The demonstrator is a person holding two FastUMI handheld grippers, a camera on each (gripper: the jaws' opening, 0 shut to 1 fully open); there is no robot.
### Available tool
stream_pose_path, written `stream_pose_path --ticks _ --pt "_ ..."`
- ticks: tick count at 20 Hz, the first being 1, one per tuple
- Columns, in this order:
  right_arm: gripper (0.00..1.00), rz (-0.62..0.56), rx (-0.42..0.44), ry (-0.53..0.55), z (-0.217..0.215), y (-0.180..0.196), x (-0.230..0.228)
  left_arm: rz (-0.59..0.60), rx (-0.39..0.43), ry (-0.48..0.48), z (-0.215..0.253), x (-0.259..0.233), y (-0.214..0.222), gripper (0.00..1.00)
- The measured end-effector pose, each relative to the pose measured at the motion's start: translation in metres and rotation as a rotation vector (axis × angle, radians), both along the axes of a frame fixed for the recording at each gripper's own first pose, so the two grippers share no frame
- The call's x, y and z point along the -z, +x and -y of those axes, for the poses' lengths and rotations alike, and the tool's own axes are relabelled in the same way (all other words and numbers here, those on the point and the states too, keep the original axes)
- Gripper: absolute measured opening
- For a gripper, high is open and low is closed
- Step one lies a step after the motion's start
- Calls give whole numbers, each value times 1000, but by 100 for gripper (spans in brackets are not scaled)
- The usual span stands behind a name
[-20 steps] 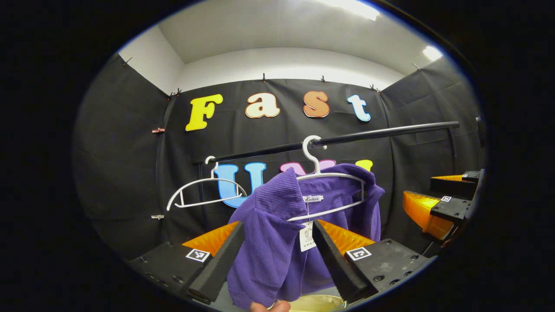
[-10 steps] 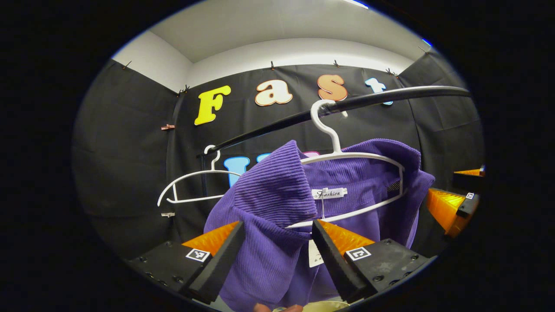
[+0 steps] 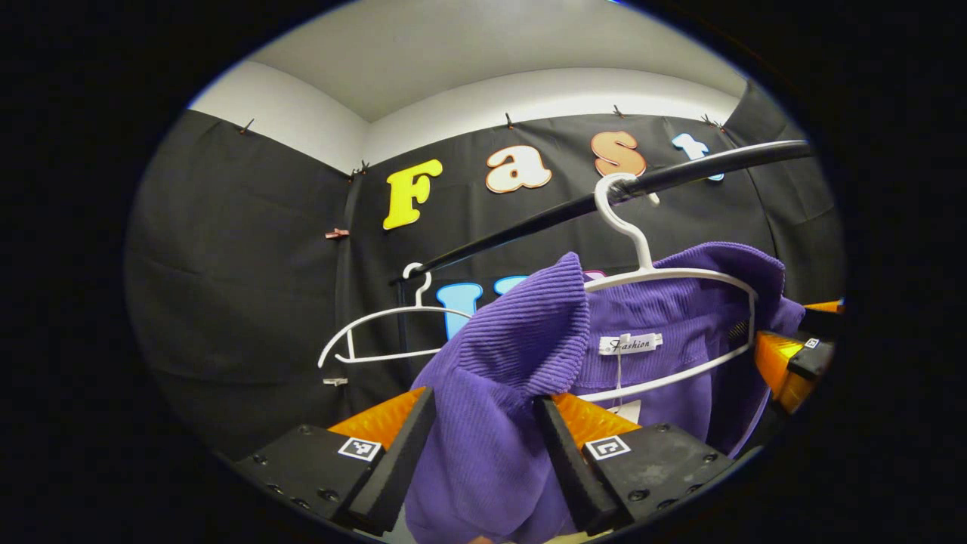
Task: Grasp the clothes on the hanger with both hands and then place them into the laundry hamper below.
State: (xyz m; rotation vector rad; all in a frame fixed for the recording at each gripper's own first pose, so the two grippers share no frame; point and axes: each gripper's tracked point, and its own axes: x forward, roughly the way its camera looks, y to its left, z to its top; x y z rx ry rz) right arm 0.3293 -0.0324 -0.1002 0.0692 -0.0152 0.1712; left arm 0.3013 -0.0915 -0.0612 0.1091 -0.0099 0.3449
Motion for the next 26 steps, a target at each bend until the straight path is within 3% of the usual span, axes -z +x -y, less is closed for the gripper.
stream_pose_path --ticks 1,2,6,7,9,11,12,19,26 --pt "99 13 -3 -2 1 4 -2 -7 29 0 6 1 5 82" --pt "93 30 -4 -3 1 7 -6 -12 53 0 12 1 8 78" --pt "53 57 -9 -46 -1 19 -1 -35 54 7 7 10 11 74" --pt "38 42 -14 -55 -1 20 5 -45 54 6 5 14 12 69" --pt "7 -25 -33 -64 -3 17 24 -45 92 9 6 15 16 44" --pt "10 -17 -44 -78 0 13 25 -45 120 23 5 17 18 19" --pt "4 2 -30 -80 5 12 19 -44 126 29 5 16 19 6" --pt "4 196 116 -159 43 24 -15 -33 136 40 -5 8 15 5" --pt "4 341 222 -215 68 45 -58 85 74 168 -25 -63 -4 3"
